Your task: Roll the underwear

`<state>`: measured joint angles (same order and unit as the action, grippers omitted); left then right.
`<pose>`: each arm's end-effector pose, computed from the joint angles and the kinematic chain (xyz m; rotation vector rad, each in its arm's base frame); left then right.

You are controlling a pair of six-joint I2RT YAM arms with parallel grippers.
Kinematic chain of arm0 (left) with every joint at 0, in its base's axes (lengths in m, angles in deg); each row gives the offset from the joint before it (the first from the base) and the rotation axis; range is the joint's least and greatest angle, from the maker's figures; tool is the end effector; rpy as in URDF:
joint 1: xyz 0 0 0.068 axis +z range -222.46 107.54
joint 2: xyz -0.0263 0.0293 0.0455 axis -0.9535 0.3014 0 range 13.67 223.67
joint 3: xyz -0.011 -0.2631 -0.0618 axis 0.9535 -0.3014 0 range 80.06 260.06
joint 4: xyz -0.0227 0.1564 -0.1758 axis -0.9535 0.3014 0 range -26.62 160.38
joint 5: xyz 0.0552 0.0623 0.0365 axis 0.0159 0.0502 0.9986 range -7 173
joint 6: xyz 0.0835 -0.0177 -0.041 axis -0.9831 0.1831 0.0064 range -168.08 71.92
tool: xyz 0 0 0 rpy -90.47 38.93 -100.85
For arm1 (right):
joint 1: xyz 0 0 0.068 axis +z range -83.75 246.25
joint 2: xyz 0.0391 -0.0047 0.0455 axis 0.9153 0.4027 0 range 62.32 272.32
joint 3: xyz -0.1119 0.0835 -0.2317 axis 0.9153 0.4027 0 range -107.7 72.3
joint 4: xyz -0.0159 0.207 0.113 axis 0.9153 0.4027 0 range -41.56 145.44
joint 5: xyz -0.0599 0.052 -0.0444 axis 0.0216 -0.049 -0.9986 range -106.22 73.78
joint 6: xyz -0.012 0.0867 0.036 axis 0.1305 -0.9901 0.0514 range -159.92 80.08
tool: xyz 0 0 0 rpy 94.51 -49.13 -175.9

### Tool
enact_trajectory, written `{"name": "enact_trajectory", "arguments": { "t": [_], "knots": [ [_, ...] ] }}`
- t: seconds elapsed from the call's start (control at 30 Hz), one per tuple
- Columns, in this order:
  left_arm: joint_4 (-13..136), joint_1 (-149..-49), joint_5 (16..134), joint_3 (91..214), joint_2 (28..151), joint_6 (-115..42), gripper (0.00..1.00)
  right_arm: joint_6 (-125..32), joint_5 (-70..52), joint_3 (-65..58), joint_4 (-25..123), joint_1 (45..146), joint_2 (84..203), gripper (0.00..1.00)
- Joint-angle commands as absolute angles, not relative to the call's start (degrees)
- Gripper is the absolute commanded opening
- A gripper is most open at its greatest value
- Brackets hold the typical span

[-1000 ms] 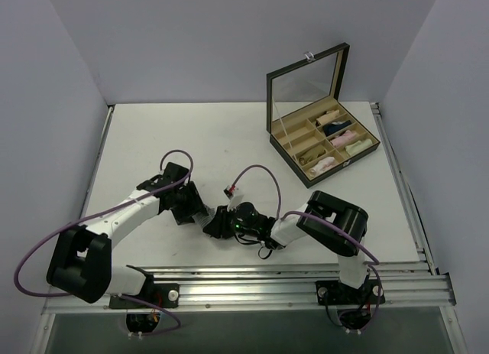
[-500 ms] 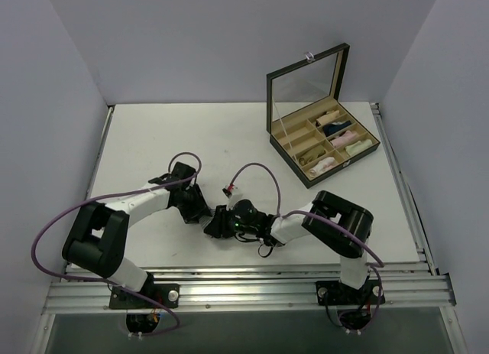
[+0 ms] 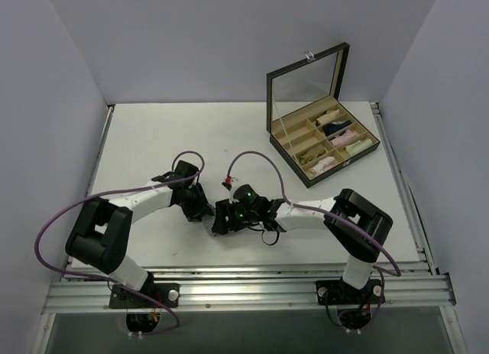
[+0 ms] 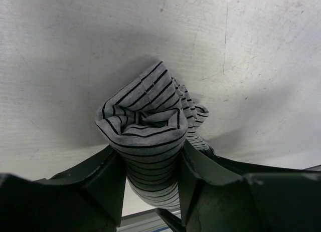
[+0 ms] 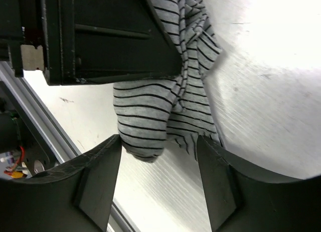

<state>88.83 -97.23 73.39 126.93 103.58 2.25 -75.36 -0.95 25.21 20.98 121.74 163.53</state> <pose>0.2464 -0.1294 0.1227 -0.5958 2.8371 -0.5287 0.2008 0.3319 0.1585 -0.5766 2.1897 1.2044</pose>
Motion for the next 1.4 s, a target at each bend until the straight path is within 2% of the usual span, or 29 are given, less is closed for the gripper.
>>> {"name": "enact_trajectory", "arguments": {
  "t": [0.0, 0.23, 0.43, 0.77, 0.9, 0.93, 1.1, 1.37],
  "knots": [
    [91.1, -98.1, 80.1, 125.8, 108.0, -0.4, 0.38, -71.2, 1.3, 22.2, 29.6, 120.0, 160.3, 0.57],
    [97.1, -98.9, 82.2, 129.1, 109.0, -0.9, 0.39, -68.8, 3.8, 18.8, 31.0, 117.6, 162.8, 0.66],
    [99.8, -99.4, 82.5, 131.2, 110.2, -0.4, 0.39, -67.8, 6.2, 16.8, 29.7, 117.5, 166.4, 0.7],
    [101.8, -100.3, 84.8, 133.9, 111.6, 0.1, 0.39, -69.4, 6.8, 16.1, 26.7, 117.8, 171.6, 0.68],
    [102.5, -100.4, 84.9, 134.6, 111.9, 0.0, 0.39, -70.3, 5.6, 15.9, 27.5, 117.8, 171.9, 0.55],
    [102.7, -100.4, 85.1, 134.7, 111.8, -0.1, 0.39, -70.3, 5.2, 16.1, 27.8, 117.9, 171.7, 0.47],
    [103.2, -100.3, 85.3, 135.4, 111.6, -0.2, 0.4, -70.8, 3.4, 18.5, 29.6, 118.3, 170.2, 0.24],
    [106.0, -99.3, 83.0, 138.7, 109.3, 1.2, 0.47, -71.8, 1.3, 22.0, 31.3, 118.3, 167.6, 0.01]
  ]
}}
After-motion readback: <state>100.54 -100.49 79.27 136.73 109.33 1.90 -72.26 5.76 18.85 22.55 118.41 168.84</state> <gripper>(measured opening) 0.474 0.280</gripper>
